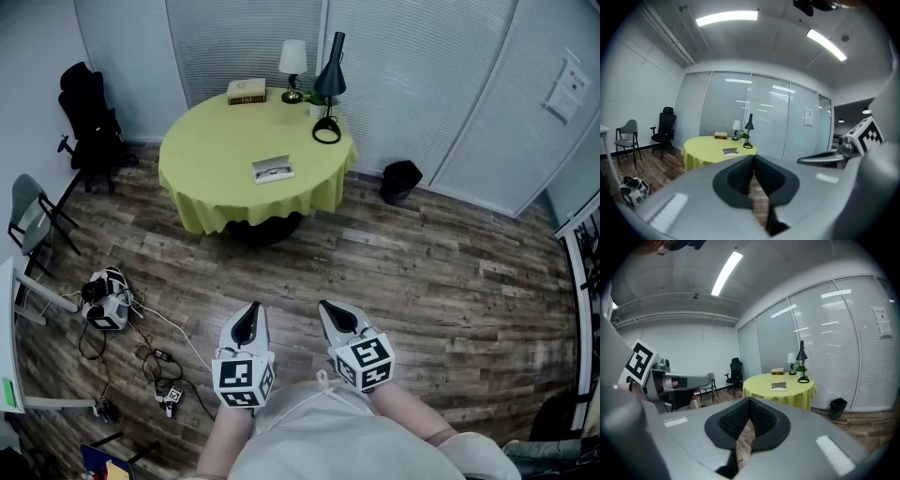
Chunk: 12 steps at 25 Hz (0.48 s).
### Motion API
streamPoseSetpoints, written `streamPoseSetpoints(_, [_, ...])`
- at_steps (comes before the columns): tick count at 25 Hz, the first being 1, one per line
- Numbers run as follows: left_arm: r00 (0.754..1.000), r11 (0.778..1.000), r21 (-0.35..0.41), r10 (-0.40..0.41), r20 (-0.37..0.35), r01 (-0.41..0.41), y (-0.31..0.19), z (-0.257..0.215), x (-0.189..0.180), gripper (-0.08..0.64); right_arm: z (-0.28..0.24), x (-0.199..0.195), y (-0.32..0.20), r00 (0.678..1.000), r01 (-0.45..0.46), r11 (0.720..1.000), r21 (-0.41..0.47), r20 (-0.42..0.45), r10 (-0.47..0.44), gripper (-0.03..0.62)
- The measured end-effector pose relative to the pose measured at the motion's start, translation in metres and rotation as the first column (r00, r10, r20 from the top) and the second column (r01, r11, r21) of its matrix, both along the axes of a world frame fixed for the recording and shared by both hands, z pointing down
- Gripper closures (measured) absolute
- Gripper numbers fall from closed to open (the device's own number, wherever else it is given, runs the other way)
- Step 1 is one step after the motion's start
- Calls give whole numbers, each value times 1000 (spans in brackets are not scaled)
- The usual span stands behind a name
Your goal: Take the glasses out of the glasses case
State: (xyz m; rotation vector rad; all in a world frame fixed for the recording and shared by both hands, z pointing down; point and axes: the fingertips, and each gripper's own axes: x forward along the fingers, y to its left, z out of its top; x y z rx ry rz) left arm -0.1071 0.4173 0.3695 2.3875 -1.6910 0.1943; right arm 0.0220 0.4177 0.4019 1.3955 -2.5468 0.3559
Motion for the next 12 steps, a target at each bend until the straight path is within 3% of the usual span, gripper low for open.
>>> streamPoseSetpoints(12, [999,999,-21,26,-28,-27,-3,12,-11,554,12,-16,-1,999,-17,999,-50,29,18,592])
